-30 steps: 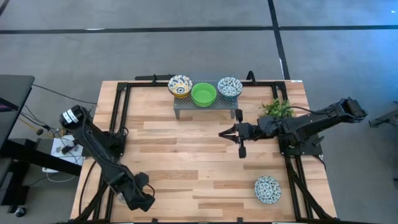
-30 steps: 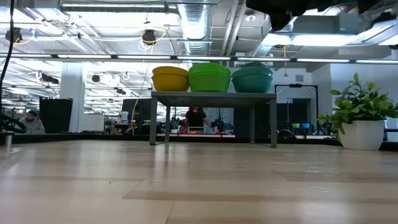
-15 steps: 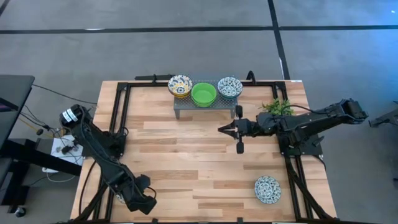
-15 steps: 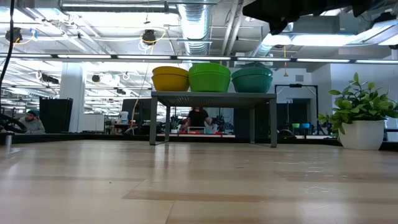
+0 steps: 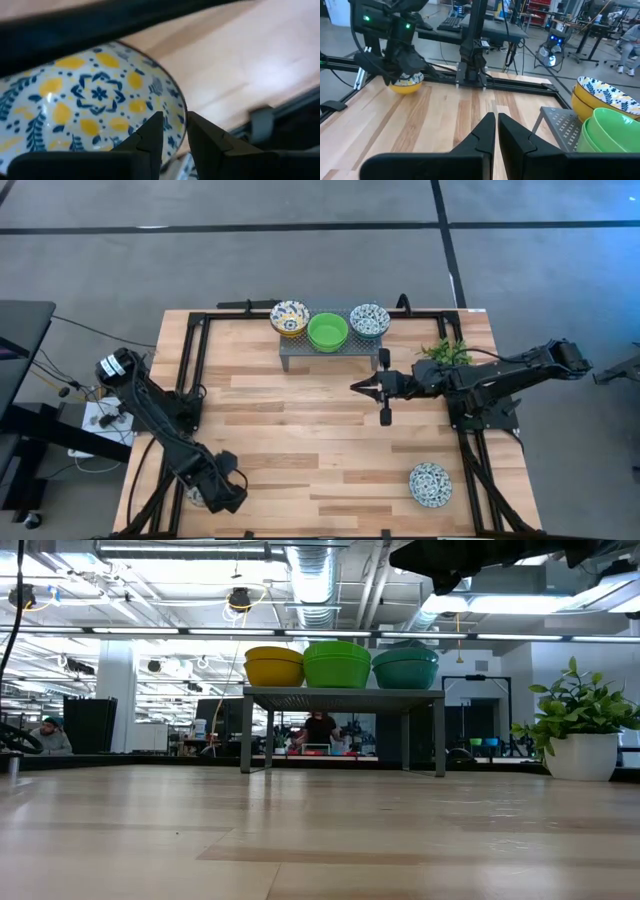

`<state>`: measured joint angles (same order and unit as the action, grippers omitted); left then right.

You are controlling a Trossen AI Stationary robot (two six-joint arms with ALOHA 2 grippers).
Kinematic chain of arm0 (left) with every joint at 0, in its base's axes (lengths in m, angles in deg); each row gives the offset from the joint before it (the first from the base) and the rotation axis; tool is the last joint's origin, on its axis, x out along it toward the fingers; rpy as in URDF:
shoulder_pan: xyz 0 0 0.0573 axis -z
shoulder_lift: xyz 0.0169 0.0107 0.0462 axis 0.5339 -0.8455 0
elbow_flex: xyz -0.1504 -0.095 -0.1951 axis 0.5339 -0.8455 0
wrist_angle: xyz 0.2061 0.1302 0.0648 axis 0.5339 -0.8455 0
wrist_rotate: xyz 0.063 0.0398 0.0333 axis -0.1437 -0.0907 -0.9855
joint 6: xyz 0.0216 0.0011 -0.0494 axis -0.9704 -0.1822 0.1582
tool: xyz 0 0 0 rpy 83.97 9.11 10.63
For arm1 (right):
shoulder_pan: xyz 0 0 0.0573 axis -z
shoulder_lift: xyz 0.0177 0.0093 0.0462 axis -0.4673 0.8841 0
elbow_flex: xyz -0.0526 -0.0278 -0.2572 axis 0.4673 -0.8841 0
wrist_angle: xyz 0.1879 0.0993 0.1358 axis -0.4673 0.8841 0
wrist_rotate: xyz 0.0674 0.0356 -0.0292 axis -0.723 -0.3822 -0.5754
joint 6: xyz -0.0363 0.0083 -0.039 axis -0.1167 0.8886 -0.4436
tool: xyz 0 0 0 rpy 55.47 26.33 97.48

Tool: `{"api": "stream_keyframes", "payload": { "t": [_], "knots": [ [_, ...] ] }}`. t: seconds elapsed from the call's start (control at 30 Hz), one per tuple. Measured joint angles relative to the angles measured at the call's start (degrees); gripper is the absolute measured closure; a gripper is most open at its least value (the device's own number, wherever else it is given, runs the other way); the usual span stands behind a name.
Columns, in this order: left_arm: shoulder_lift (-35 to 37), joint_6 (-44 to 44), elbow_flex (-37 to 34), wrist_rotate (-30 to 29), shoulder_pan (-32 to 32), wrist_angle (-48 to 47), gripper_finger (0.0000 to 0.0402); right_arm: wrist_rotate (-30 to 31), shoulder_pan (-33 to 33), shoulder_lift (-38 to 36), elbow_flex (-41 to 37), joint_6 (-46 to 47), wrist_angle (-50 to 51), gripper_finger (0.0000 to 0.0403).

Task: Pick & Place Mini bowls
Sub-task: Stack the yellow patterned bowl on top of the yellow patterned bowls on the shelf

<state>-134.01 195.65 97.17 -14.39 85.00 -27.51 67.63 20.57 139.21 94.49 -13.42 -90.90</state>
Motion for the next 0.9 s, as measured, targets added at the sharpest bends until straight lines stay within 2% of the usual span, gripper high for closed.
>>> {"api": "stream_keyframes", "payload": {
  "t": [0.27, 0.37, 0.47, 0.6, 0.77, 0.9],
  "knots": [
    [0.1, -2.5, -3.4, 0.2, 0.3, 0.3, 0.0316, 0.0, 0.0, 0.0, 0.0, 0.0, 0.0, 0.0386],
    [0.1, -8.0, -3.5, 1.1, 0.5, 0.3, 0.0331, 0.0, 0.0, 0.0, 0.0, 0.0, 0.0, 0.0386],
    [0.3, -8.9, -3.4, 2.2, -0.2, -0.3, 0.0358, 0.0, 0.0, 0.0, 0.0, 0.0, 0.0, 0.0386],
    [0.2, -10.4, -3.3, 3.6, -1.3, -0.3, 0.036, 0.0, 0.0, 0.0, 0.0, 0.0, 0.0, 0.0386],
    [0.2, -17.5, -2.0, 4.2, -4.0, -0.1, 0.036, 0.0, -0.1, 0.0, 0.0, 1.2, 0.0, 0.0386],
    [0.1, -25.2, 1.4, 0.6, -7.0, 1.1, 0.0363, 0.0, -0.1, 0.0, 0.0, 4.1, 0.0, 0.0386]
  ]
}}
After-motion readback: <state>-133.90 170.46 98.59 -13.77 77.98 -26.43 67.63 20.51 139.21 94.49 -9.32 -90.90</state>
